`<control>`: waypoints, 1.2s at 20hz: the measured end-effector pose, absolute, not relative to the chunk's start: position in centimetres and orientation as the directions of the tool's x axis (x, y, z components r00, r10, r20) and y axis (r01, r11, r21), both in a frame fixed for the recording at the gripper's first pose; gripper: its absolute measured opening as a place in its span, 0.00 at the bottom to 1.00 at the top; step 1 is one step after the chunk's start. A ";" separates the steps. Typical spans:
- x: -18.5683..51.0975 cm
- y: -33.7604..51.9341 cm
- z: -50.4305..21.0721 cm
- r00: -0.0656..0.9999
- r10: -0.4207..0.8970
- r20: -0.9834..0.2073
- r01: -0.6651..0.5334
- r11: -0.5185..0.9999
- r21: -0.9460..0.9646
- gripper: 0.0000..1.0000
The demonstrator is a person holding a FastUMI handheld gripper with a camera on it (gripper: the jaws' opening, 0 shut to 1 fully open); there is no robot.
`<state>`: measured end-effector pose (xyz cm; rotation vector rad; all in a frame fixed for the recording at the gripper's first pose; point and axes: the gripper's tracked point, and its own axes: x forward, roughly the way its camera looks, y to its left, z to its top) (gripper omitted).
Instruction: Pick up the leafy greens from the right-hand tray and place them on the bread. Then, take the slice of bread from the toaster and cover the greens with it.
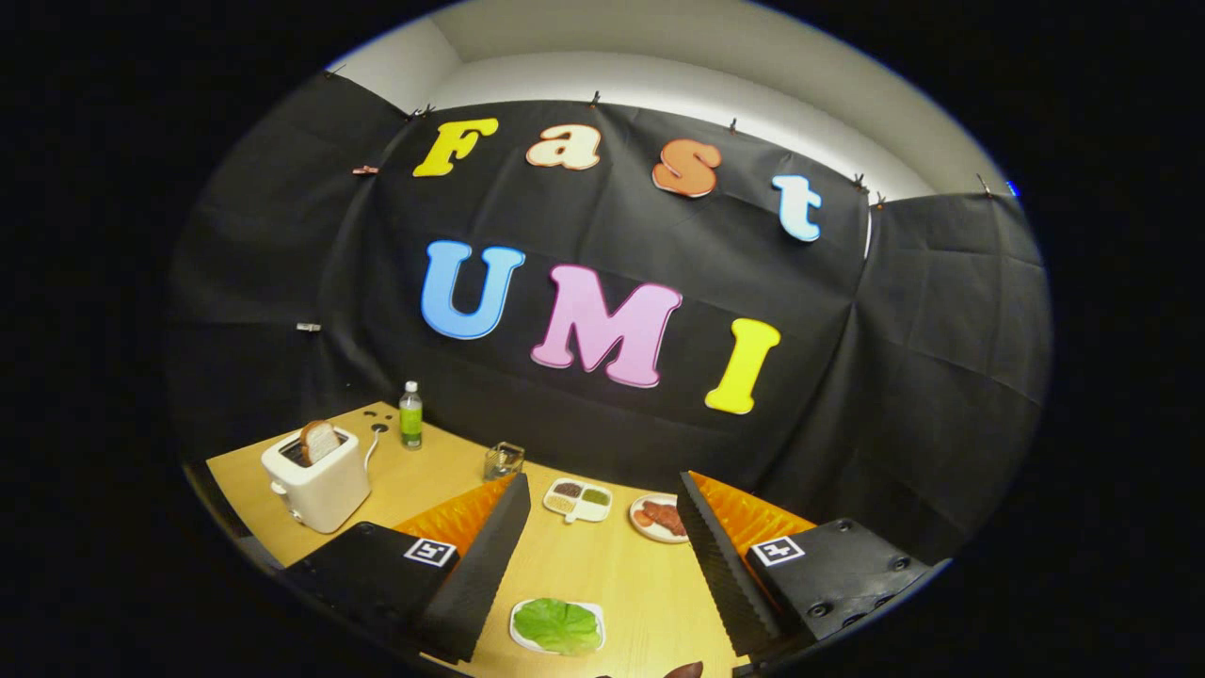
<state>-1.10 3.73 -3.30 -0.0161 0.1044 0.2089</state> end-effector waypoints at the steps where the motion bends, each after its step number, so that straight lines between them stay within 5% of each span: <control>1: -1.0 3.9 -4.5 0.963 0.230 -0.140 -0.233 0.973 -0.006 0.97; 14: 0.0 7.6 -28.7 0.709 0.422 -0.565 -0.465 0.882 0.075 0.95; 24: 1.0 9.9 -39.7 0.519 0.451 -0.726 -0.497 0.850 0.173 0.76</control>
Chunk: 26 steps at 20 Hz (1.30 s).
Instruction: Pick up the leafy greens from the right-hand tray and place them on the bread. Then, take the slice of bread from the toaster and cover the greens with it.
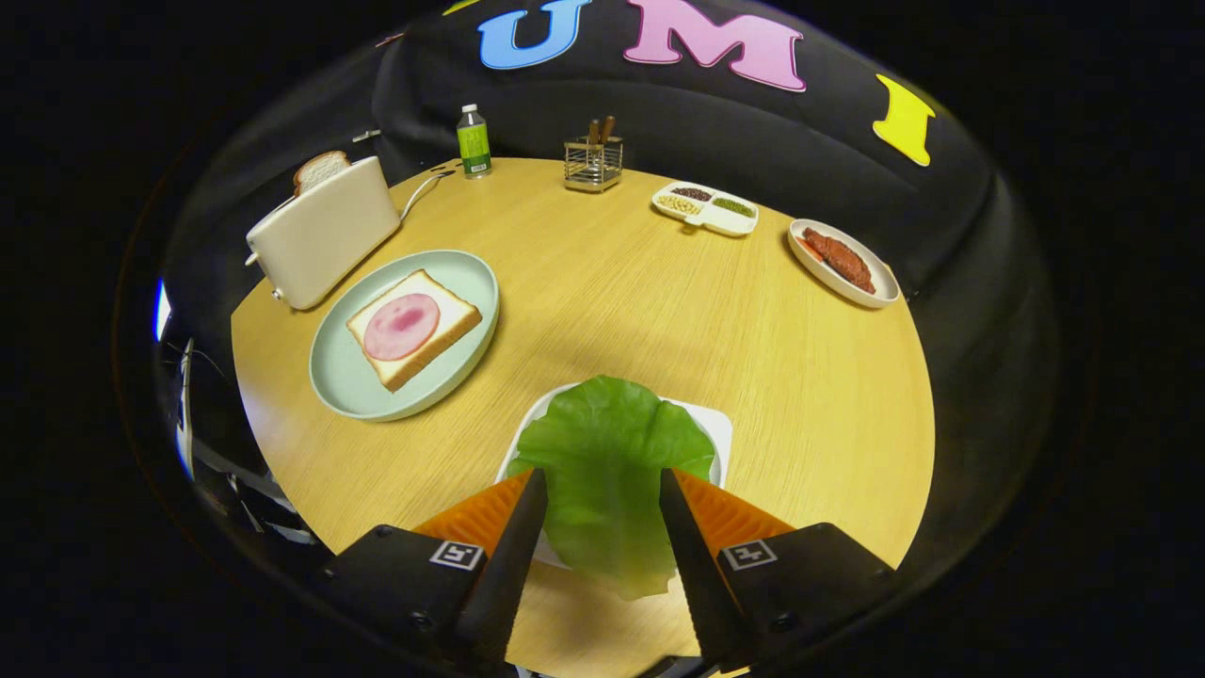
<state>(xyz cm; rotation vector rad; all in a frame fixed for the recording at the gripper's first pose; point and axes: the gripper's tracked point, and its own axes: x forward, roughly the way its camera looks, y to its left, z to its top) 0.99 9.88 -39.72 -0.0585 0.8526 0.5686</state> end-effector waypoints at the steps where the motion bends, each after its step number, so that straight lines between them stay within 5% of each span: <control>1: 1.2 10.0 -40.4 0.506 0.455 -0.733 -0.501 0.847 0.179 0.74; 8: 0.8 9.5 -42.8 0.457 0.446 -0.770 -0.486 0.850 0.204 0.48; 9: 1.0 9.3 -42.7 0.465 0.443 -0.767 -0.477 0.855 0.205 0.29; 12: 1.1 9.4 -42.8 0.460 0.454 -0.763 -0.466 0.855 0.228 0.06; 26: -0.3 10.9 -29.6 0.558 0.572 -0.602 -0.550 0.797 0.247 0.06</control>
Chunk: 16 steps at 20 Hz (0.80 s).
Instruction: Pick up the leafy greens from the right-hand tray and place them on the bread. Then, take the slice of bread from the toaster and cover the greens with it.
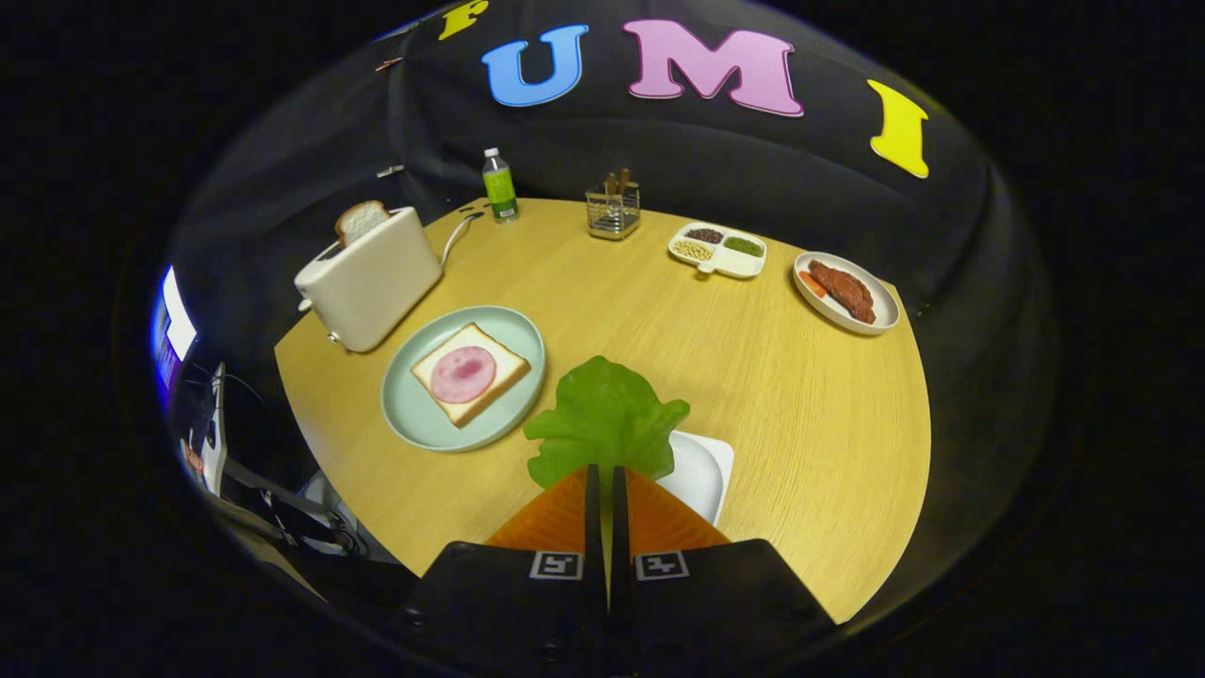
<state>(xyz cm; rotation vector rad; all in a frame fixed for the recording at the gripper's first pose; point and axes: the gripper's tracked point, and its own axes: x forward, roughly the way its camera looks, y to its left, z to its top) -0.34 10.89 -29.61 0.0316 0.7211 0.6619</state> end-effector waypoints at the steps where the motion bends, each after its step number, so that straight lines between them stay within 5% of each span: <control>1: -0.5 11.8 -28.2 0.558 0.587 -0.587 -0.568 0.785 0.245 0.06; 7: -0.7 20.0 -22.7 0.529 0.665 -0.527 -0.659 0.713 0.239 0.06; 16: 1.4 29.9 -23.8 0.511 0.647 -0.566 -0.679 0.708 0.195 0.06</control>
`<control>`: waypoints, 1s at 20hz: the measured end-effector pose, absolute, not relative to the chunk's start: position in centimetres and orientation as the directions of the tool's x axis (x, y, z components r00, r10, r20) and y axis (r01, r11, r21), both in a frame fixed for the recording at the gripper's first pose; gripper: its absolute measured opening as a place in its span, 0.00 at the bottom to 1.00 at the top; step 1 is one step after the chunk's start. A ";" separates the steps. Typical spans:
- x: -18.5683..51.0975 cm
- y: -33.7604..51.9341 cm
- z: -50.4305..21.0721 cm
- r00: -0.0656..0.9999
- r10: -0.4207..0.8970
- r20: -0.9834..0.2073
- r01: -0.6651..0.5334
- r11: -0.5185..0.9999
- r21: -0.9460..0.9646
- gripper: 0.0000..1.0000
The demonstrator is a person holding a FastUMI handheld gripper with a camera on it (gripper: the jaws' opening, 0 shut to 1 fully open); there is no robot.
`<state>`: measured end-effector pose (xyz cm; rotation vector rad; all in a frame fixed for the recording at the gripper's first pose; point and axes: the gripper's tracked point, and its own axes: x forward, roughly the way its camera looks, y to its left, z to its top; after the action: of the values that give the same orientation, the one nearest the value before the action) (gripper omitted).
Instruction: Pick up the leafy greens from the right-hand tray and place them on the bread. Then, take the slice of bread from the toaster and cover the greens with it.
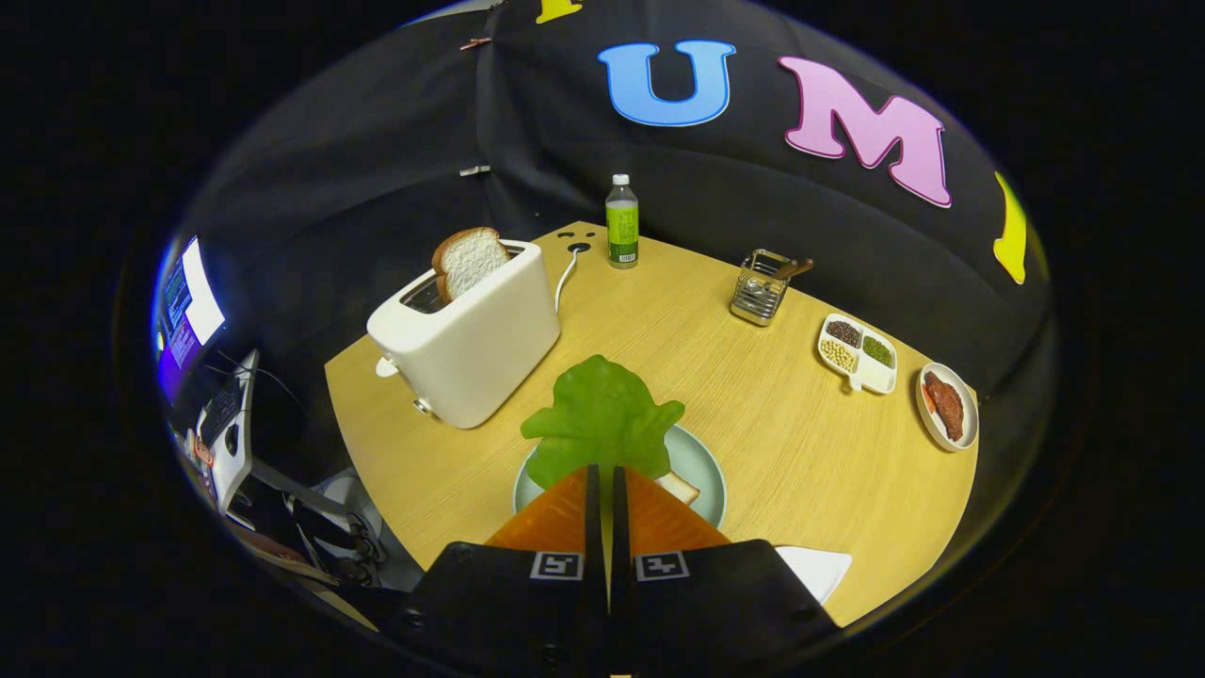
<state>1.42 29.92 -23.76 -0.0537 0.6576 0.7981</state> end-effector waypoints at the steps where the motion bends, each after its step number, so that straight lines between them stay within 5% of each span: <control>1: 1.8 30.2 -24.6 0.520 0.626 -0.581 -0.665 0.724 0.184 0.06; 4: 2.8 30.3 -26.5 0.549 0.556 -0.624 -0.613 0.776 0.152 0.19; 5: 3.3 30.6 -26.8 0.558 0.548 -0.624 -0.600 0.785 0.153 0.50; 6: 3.5 30.7 -26.7 0.567 0.544 -0.619 -0.589 0.793 0.157 0.58; 20: 2.3 33.4 -6.5 0.755 0.607 -0.249 -0.613 0.788 0.061 0.60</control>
<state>2.31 33.37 -6.52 -0.0245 0.2629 0.6656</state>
